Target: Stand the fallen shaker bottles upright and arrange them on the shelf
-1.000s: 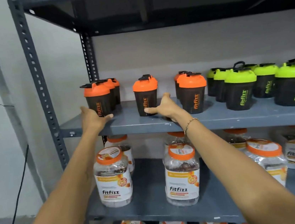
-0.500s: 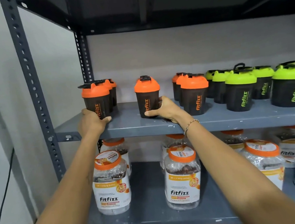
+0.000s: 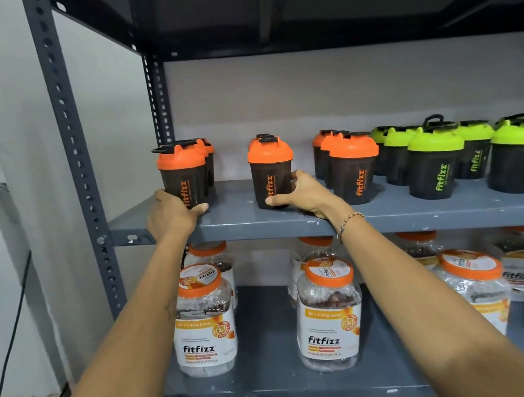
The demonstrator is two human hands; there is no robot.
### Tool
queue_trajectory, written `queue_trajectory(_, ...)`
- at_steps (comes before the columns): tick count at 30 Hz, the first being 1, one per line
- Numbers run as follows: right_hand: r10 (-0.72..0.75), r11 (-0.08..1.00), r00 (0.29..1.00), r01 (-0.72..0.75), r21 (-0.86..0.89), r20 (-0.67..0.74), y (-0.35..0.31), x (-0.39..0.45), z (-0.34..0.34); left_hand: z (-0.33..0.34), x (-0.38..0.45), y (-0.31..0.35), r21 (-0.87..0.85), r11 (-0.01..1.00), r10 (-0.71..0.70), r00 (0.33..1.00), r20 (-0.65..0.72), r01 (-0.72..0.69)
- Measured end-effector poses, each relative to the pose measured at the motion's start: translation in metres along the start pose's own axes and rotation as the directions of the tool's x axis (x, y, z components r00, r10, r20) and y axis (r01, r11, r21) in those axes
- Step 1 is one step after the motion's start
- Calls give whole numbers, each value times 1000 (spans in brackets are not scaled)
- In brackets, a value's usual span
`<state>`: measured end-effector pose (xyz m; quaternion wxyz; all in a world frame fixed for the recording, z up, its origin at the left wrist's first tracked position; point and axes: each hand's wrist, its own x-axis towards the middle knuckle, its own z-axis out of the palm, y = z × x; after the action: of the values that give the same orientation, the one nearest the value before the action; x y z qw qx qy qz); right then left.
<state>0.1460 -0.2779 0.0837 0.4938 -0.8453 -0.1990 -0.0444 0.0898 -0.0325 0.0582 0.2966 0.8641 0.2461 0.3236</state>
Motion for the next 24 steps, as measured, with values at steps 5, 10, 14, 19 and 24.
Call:
queue_trajectory(5,-12,1000,1000,12,-12,3,0,-1,0,0,-1,1,6,1000,-4,1000,10,4)
queue_trajectory(10,-17,1000,1000,17,8,13,1,1,1,-2,-3,2,-3,1000,-8,1000,7,8)
queue_trajectory(14,-14,1000,1000,14,21,23,2,3,1,-2,-3,2,-11,1000,-9,1000,14,9)
queue_trajectory(19,10,1000,999,-11,1,32,-4,-4,0,-2,-7,2,-54,999,-9,1000,17,10)
queue_trajectory(24,25,991,999,-29,-128,-29,-7,-24,-4,-8,-19,-3,-233,971,6,986,-165,-45)
